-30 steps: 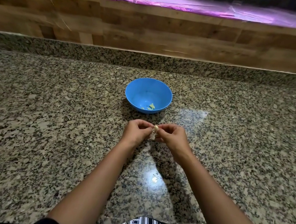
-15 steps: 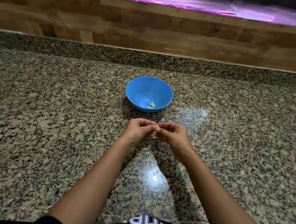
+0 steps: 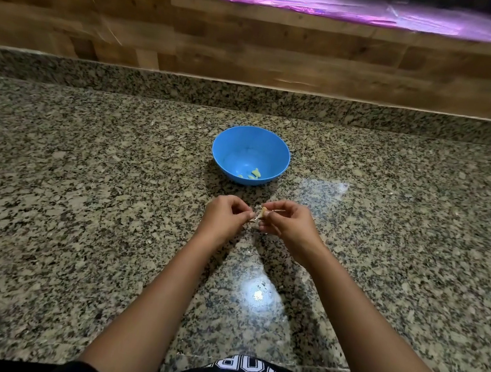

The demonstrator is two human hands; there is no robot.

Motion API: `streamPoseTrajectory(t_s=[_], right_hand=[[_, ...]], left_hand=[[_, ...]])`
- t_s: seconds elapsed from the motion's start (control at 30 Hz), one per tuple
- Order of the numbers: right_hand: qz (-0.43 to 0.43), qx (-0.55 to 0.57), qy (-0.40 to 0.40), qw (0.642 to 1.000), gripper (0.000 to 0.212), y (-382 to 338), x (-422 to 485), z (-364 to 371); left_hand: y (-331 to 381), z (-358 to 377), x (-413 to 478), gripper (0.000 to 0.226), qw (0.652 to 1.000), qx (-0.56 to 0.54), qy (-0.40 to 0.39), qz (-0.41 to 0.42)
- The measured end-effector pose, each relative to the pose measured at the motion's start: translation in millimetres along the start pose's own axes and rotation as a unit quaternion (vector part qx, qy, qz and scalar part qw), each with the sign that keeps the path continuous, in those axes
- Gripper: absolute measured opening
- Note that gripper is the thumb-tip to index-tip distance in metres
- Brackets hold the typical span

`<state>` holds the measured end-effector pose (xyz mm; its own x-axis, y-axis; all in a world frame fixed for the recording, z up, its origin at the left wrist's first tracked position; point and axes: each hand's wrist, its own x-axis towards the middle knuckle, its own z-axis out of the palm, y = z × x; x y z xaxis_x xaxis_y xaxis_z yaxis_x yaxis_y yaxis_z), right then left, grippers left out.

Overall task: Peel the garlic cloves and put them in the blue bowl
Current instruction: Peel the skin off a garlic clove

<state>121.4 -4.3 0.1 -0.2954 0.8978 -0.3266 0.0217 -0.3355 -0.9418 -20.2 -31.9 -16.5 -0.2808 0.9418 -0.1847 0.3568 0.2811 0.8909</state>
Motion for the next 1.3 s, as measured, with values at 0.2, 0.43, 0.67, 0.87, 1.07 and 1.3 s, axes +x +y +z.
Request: streamPoseTrajectory(t_s=[0.2,0.43,0.67,0.87,1.07,1.3], right_hand=[[0.002,-0.013,0.025,1.000,0.015,2,2,1],[-0.008,-0.025,0.016,1.000,0.007,6,2,5],[-0.014,-0.018,0.003,1.000,0.006,1,0,7],[-0.050,-0.054,-0.006,0.997,0.008,-14,4,16],[-0.053,-0.015,-0.005,0.998,0.016,-21,4,18],[-0.049,-0.014,0.009,0.999,0.012,-13,4,16]], left_hand=[[-10,-4,-4,0.013,0.978,0.187,0.064,0.065],[-14,-3,-11,0.020,0.956,0.252,0.095,0.114],[-7,-7,-12,0.008,0.999,-0.027,0.024,0.021],[16,-25,-6,0.007,0.993,-0.104,-0.047,0.023],[21,-32,4,0.003,0.994,-0.094,-0.051,0.036],[18,-24,5,0.003,0.990,-0.122,-0.065,0.026]])
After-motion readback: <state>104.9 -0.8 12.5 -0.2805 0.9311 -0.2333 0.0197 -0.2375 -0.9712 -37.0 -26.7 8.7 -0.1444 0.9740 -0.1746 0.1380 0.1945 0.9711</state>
